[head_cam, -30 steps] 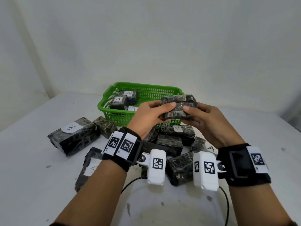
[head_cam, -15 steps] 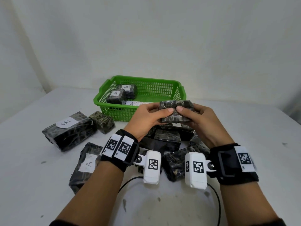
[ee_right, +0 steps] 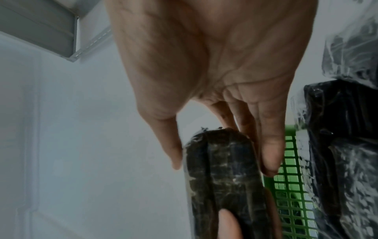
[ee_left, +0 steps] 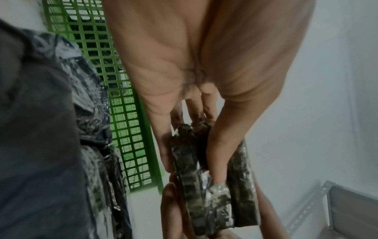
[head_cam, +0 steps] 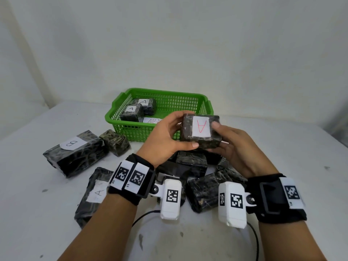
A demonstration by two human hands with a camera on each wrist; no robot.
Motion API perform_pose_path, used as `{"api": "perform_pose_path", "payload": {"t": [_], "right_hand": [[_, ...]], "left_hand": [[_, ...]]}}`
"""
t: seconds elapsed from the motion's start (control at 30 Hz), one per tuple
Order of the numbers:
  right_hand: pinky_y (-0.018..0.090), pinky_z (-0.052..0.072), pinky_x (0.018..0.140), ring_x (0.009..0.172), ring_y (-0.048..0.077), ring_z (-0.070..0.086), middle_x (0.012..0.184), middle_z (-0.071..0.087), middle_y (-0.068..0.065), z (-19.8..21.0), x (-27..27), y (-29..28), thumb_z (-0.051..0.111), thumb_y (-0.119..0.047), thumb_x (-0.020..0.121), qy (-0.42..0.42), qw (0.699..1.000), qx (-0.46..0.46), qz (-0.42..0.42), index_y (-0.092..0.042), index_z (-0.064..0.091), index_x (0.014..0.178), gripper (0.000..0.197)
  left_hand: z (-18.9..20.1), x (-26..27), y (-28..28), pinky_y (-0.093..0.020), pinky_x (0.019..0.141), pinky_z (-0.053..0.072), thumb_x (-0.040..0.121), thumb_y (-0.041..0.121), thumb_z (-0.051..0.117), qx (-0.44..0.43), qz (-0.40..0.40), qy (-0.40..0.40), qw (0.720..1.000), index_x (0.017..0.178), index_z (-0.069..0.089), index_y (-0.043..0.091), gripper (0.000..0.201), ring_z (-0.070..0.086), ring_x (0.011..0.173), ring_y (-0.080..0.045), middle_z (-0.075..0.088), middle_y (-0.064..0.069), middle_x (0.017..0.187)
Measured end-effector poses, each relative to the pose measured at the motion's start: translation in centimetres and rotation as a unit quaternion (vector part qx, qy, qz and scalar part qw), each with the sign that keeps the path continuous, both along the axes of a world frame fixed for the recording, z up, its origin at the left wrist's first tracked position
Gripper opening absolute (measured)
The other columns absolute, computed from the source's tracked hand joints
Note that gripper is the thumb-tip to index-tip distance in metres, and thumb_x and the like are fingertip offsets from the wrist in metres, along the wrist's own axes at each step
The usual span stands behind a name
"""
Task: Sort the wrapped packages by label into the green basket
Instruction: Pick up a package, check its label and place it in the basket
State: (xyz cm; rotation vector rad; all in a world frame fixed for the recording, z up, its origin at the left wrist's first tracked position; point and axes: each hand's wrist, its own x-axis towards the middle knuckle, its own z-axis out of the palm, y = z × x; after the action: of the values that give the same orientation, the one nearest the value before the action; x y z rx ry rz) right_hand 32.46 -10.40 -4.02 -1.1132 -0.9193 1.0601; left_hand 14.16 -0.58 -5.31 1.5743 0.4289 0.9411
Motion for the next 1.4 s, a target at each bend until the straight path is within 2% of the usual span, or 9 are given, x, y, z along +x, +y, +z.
{"api": "perform_pose_path", "payload": {"t": [0.13, 0.2, 0.3, 0.5, 0.6, 0.7, 1.07, 1.23, 1.4], "right_hand": [[0.029, 0.064, 0.076, 0.092, 0.021, 0.077, 0.107, 0.08, 0.017, -0.6, -0.4, 0.2, 0.07, -0.011, 0.091, 0.013, 1.0, 0.009, -0.026, 0.005, 0.071, 0.118, 0.031], [0.027, 0.063, 0.077, 0.093, 0.022, 0.078, 0.109, 0.079, 0.017, -0.8, -0.4, 0.3, 0.075, -0.009, 0.083, 0.008, 0.998, 0.032, -0.045, 0.004, 0.071, 0.117, 0.036], [0.028, 0.063, 0.08, 0.095, 0.024, 0.078, 0.108, 0.08, 0.016, -1.0, -0.5, 0.5, 0.08, -0.017, 0.072, -0.009, 0.998, 0.042, -0.05, 0.001, 0.073, 0.114, 0.045], [0.041, 0.061, 0.092, 0.1, 0.031, 0.078, 0.104, 0.08, 0.017, -1.5, -0.8, 0.7, 0.084, -0.026, 0.069, -0.033, 0.996, 0.033, -0.08, 0.0, 0.076, 0.108, 0.047], [0.037, 0.063, 0.086, 0.099, 0.027, 0.078, 0.106, 0.081, 0.014, -1.4, -0.8, 0.7, 0.084, -0.019, 0.067, -0.028, 0.998, 0.025, -0.059, -0.001, 0.073, 0.113, 0.051], [0.028, 0.064, 0.078, 0.096, 0.023, 0.079, 0.107, 0.081, 0.012, -1.4, -0.7, 0.7, 0.083, -0.013, 0.067, -0.029, 0.998, 0.024, -0.045, -0.001, 0.071, 0.117, 0.053], [0.034, 0.062, 0.088, 0.105, 0.03, 0.077, 0.11, 0.08, 0.012, -1.4, -0.7, 0.5, 0.085, -0.018, 0.069, -0.075, 0.992, 0.064, -0.078, -0.005, 0.073, 0.12, 0.054], [0.043, 0.057, 0.1, 0.114, 0.028, 0.074, 0.12, 0.078, 0.01, -1.3, -0.7, 0.5, 0.083, -0.033, 0.069, -0.052, 0.997, 0.041, -0.036, -0.007, 0.071, 0.125, 0.063], [0.036, 0.061, 0.092, 0.099, 0.025, 0.075, 0.11, 0.078, 0.018, -0.9, -0.8, 0.4, 0.073, -0.036, 0.078, -0.008, 1.0, -0.002, 0.0, 0.001, 0.073, 0.114, 0.052]], "left_hand": [[-0.1, 0.0, -0.2, -0.037, 0.103, 0.052, 0.064, 0.003, 0.088, -0.043, -0.039, 0.006, 0.998, 0.135, 0.054, 0.025, 0.082, 0.06, 0.127, -0.022, 0.064, -0.002, 0.135], [-0.2, 0.4, -0.5, -0.04, 0.103, 0.052, 0.072, 0.016, 0.085, -0.099, -0.032, -0.004, 0.995, 0.127, 0.063, 0.018, 0.059, 0.066, 0.119, -0.025, 0.07, -0.007, 0.127], [-0.4, 0.7, -0.5, -0.05, 0.104, 0.051, 0.088, 0.005, 0.072, -0.129, 0.014, -0.013, 0.991, 0.109, 0.071, 0.011, 0.022, 0.071, 0.106, -0.026, 0.076, -0.01, 0.112], [-0.5, 0.5, -0.5, -0.046, 0.1, 0.053, 0.086, 0.005, 0.074, -0.124, 0.01, 0.002, 0.992, 0.11, 0.071, 0.009, 0.025, 0.07, 0.107, -0.026, 0.076, -0.011, 0.111], [-0.6, 0.5, -0.2, -0.044, 0.095, 0.055, 0.089, 0.005, 0.071, -0.142, 0.026, -0.022, 0.989, 0.104, 0.073, 0.009, 0.016, 0.069, 0.1, -0.029, 0.075, -0.015, 0.108], [-0.6, 0.3, 0.1, -0.038, 0.089, 0.058, 0.085, 0.009, 0.076, -0.154, 0.031, -0.04, 0.987, 0.11, 0.071, 0.008, 0.025, 0.071, 0.101, -0.027, 0.075, -0.012, 0.109], [-0.7, -0.2, 0.0, -0.055, 0.095, 0.055, 0.06, 0.03, 0.086, -0.095, 0.0, 0.021, 0.995, 0.118, 0.069, 0.021, 0.061, 0.069, 0.112, -0.032, 0.074, -0.007, 0.116], [-0.5, -0.6, 0.3, -0.048, 0.097, 0.054, 0.07, 0.001, 0.084, -0.011, 0.036, -0.009, 0.999, 0.116, 0.067, 0.02, 0.052, 0.068, 0.113, -0.024, 0.074, -0.003, 0.115], [-0.7, -0.5, 0.3, -0.042, 0.104, 0.052, 0.071, -0.009, 0.083, 0.045, 0.014, 0.004, 0.999, 0.123, 0.061, 0.013, 0.06, 0.06, 0.125, -0.022, 0.067, -0.005, 0.127]]}}
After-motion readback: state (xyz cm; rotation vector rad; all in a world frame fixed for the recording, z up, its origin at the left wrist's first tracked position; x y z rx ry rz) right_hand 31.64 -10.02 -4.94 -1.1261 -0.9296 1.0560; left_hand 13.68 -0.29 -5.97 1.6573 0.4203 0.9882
